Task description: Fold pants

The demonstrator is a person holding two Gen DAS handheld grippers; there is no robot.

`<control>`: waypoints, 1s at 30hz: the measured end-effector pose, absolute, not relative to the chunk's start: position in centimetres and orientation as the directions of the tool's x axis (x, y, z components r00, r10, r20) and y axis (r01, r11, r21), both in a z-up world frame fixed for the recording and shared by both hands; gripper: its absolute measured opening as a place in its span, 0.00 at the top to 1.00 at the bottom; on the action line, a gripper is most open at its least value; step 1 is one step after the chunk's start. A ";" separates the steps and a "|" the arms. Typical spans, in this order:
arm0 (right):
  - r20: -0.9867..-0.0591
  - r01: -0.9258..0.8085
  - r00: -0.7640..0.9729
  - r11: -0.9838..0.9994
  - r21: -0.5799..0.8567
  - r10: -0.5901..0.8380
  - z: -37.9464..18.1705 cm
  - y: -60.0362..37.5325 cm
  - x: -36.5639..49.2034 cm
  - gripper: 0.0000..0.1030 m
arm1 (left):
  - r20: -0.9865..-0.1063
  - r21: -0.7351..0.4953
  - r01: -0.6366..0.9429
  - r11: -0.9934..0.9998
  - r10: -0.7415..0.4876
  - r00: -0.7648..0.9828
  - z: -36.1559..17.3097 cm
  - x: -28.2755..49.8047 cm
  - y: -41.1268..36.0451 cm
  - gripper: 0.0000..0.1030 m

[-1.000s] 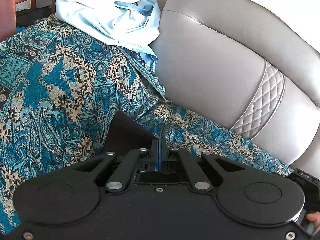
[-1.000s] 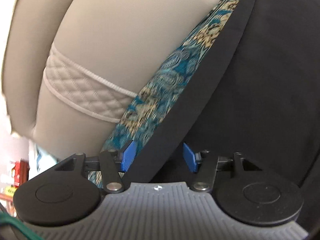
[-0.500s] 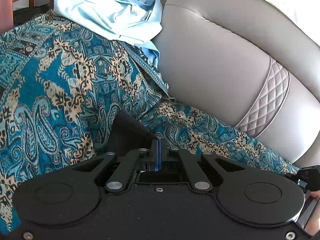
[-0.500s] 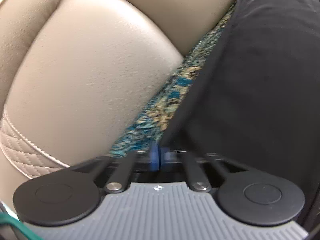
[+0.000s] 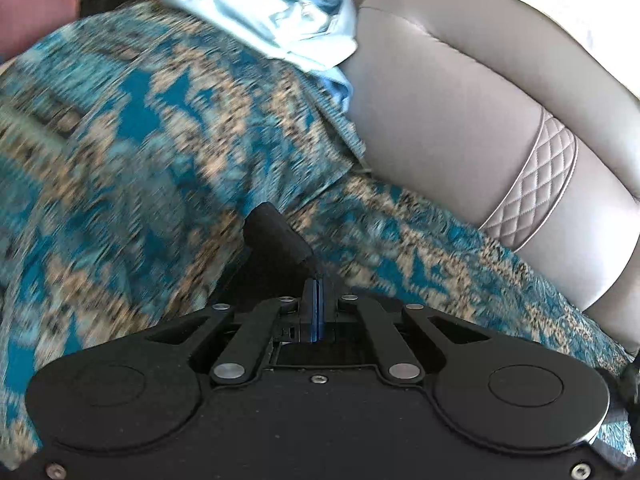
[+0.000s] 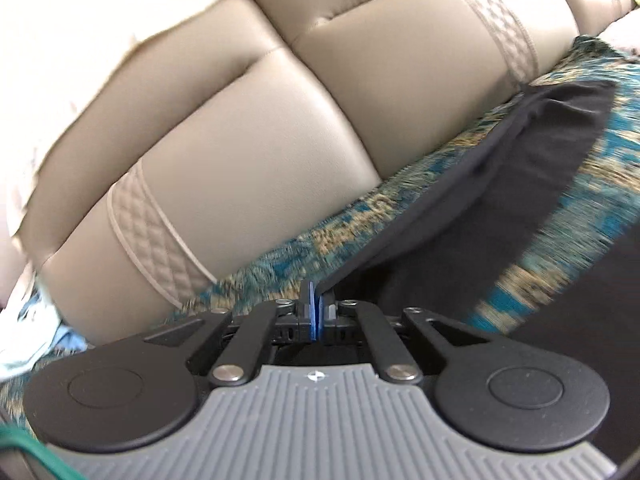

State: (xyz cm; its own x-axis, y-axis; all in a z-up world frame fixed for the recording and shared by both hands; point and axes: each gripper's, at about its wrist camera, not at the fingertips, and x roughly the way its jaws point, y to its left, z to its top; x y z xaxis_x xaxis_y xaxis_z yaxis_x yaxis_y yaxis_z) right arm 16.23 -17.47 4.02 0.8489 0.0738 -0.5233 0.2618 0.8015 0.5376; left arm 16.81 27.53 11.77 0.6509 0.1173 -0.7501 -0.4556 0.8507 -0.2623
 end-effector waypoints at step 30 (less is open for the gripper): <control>-0.543 0.242 0.839 0.873 0.424 0.031 1.2 -16.4 2.2 0.95 | -0.741 -0.404 -0.537 0.741 0.079 0.667 4.6 10.2 29.5 0.97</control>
State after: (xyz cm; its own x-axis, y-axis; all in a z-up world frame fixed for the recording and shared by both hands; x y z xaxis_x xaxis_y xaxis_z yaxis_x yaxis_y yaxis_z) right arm 2.24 -16.45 1.20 0.8390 0.0314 -0.5432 0.2420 0.8725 0.4244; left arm 10.15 29.46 4.57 0.6669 0.0794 -0.7409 -0.5368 0.7408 -0.4038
